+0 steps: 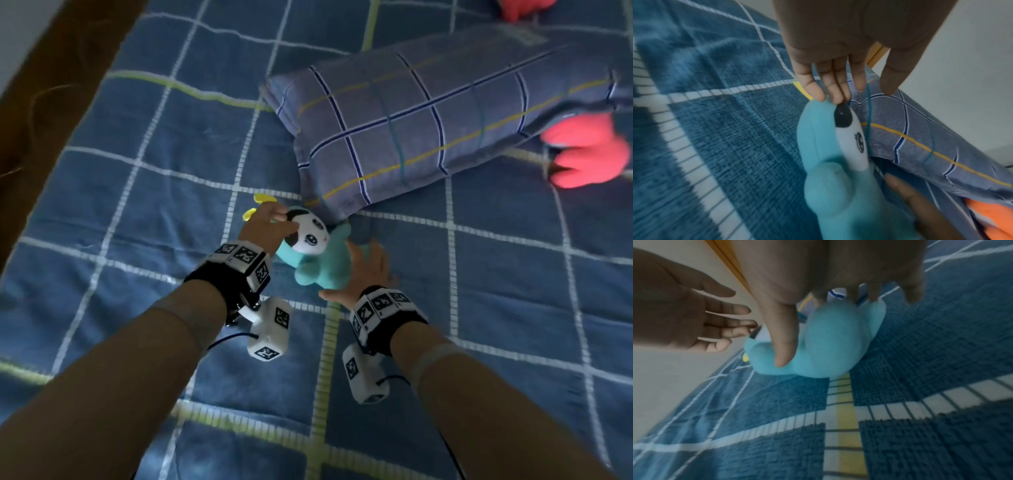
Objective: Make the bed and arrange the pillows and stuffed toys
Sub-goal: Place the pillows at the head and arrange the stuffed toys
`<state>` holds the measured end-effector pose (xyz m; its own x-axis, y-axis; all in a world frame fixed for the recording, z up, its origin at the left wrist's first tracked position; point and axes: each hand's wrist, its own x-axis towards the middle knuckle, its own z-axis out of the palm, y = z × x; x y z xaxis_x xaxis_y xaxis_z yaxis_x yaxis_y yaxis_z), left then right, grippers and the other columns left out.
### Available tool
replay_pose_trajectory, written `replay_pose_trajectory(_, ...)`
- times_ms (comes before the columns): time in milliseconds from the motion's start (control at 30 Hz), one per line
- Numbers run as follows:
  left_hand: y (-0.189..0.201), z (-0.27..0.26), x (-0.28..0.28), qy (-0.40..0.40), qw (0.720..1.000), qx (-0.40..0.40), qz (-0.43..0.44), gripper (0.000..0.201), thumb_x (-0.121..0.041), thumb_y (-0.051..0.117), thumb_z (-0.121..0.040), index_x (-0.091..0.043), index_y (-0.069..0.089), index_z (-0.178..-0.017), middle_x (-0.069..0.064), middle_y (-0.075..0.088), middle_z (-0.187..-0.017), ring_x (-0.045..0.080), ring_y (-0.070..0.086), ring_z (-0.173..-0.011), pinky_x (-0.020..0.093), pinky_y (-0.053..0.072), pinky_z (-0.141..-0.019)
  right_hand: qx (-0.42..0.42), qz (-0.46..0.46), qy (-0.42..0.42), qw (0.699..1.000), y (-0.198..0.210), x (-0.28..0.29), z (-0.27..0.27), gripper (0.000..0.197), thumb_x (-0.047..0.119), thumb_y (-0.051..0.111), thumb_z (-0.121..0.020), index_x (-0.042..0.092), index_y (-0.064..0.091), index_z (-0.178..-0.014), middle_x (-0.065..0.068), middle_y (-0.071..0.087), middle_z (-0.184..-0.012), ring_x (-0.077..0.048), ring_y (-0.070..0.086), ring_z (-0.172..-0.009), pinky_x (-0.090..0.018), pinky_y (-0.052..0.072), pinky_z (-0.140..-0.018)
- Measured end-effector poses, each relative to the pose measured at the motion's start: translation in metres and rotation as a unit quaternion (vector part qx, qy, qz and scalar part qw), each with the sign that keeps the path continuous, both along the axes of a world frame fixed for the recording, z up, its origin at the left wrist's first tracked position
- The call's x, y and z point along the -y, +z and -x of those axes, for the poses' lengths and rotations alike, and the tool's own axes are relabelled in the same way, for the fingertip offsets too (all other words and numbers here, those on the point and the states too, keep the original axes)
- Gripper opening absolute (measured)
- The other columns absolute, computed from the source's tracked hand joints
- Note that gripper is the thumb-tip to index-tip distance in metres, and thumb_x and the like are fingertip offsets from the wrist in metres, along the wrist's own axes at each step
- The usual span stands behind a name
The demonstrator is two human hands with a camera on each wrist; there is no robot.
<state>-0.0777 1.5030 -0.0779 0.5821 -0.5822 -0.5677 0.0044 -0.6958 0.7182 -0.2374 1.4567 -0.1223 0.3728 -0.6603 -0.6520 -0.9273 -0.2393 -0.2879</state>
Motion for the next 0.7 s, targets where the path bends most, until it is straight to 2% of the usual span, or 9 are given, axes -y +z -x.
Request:
replay_pose_trajectory(67, -0.012, -0.009, 0.005, -0.006, 1.000, -0.015, 0.013, 0.035, -0.006, 0.058, -0.088, -0.003, 0.051, -0.122, 0.003, 0.051, -0.105, 0.015, 0.048, -0.093, 0.022, 0.039, -0.066, -0.062, 0.003, 0.038, 0.997, -0.013, 0.004, -0.009, 0.113, 0.058, 0.070, -0.068, 0.037, -0.009, -0.147, 0.002, -0.018, -0.157, -0.029, -0.019, -0.145, -0.065, 0.003, -0.112)
replay_pose_trajectory(167, -0.023, -0.013, 0.007, -0.011, 0.999, -0.029, 0.009, 0.023, -0.010, 0.057, -0.089, -0.013, 0.051, -0.111, -0.003, 0.054, -0.095, 0.011, 0.050, -0.075, 0.023, 0.041, -0.062, -0.072, 0.017, 0.036, 0.997, -0.028, 0.008, -0.015, 0.119, 0.052, 0.072, -0.068, 0.027, -0.013, -0.147, 0.002, 0.001, -0.158, -0.023, -0.009, -0.146, -0.070, -0.001, -0.107)
replay_pose_trajectory(333, -0.031, -0.008, 0.018, -0.011, 0.999, -0.030, -0.010, 0.018, -0.010, 0.054, -0.089, -0.019, 0.048, -0.104, 0.003, 0.054, -0.096, 0.009, 0.049, -0.067, 0.023, 0.043, -0.058, -0.067, 0.068, 0.021, 0.995, -0.015, 0.015, 0.006, 0.097, 0.045, 0.071, -0.067, 0.016, 0.018, -0.144, -0.004, 0.033, -0.142, -0.025, 0.026, -0.137, -0.070, 0.013, -0.107)
replay_pose_trajectory(400, -0.030, -0.003, 0.029, 0.007, 1.000, -0.018, -0.005, 0.024, -0.010, 0.055, -0.089, -0.016, 0.051, -0.111, 0.002, 0.055, -0.090, 0.008, 0.049, -0.064, 0.021, 0.044, -0.054, -0.066, 0.107, -0.038, 0.991, -0.002, 0.029, 0.038, 0.073, 0.039, 0.067, -0.065, 0.016, 0.039, -0.129, -0.007, 0.049, -0.128, -0.030, 0.044, -0.123, -0.059, 0.035, -0.100)
replay_pose_trajectory(500, -0.035, 0.004, 0.054, 0.038, 0.999, -0.021, -0.007, 0.041, -0.012, 0.061, -0.088, -0.009, 0.045, -0.126, 0.003, 0.053, -0.100, 0.021, 0.054, -0.088, 0.036, 0.050, -0.088, -0.085, 0.166, -0.175, 0.967, -0.003, 0.056, 0.105, 0.052, 0.048, 0.049, -0.056, 0.020, 0.054, -0.100, -0.007, 0.065, -0.096, -0.032, 0.063, -0.090, -0.038, 0.050, -0.079)
replay_pose_trajectory(533, -0.039, 0.008, 0.062, 0.047, 0.998, -0.038, -0.013, 0.036, -0.014, 0.060, -0.089, -0.011, 0.043, -0.121, 0.006, 0.051, -0.104, 0.023, 0.051, -0.096, 0.044, 0.047, -0.080, -0.095, 0.155, -0.238, 0.954, -0.005, 0.063, 0.128, 0.062, 0.054, 0.044, -0.056, 0.019, 0.054, -0.106, -0.010, 0.065, -0.101, -0.033, 0.062, -0.095, -0.040, 0.049, -0.081)
replay_pose_trajectory(567, -0.043, 0.013, 0.071, 0.062, 0.995, -0.079, -0.007, 0.025, -0.018, 0.057, -0.092, -0.015, 0.040, -0.111, 0.005, 0.050, -0.098, 0.023, 0.049, -0.094, 0.026, 0.025, -0.077, -0.107, 0.142, -0.304, 0.936, -0.008, 0.069, 0.149, 0.073, 0.058, 0.047, -0.058, 0.016, 0.050, -0.118, -0.014, 0.060, -0.113, -0.035, 0.056, -0.107, -0.043, 0.045, -0.090)
replay_pose_trajectory(600, -0.045, 0.018, 0.080, 0.081, 0.988, -0.130, -0.002, 0.012, -0.024, 0.050, -0.096, -0.019, 0.040, -0.100, 0.002, 0.049, -0.087, 0.022, 0.050, -0.084, 0.029, 0.044, -0.068, -0.117, 0.127, -0.369, 0.913, -0.010, 0.072, 0.167, 0.086, 0.059, 0.056, -0.063, 0.012, 0.038, -0.133, -0.018, 0.049, -0.128, -0.035, 0.045, -0.121, -0.047, 0.038, -0.099)
replay_pose_trajectory(700, -0.044, 0.030, 0.100, 0.103, 0.984, -0.147, 0.007, 0.021, -0.029, 0.046, -0.096, -0.019, 0.046, -0.078, 0.006, 0.059, -0.071, 0.019, 0.052, -0.053, 0.014, 0.047, -0.053, -0.137, 0.084, -0.422, 0.892, -0.009, 0.074, 0.200, 0.103, 0.053, 0.066, -0.075, 0.009, 0.007, -0.148, -0.022, 0.024, -0.144, -0.032, 0.022, -0.135, -0.047, 0.024, -0.107)
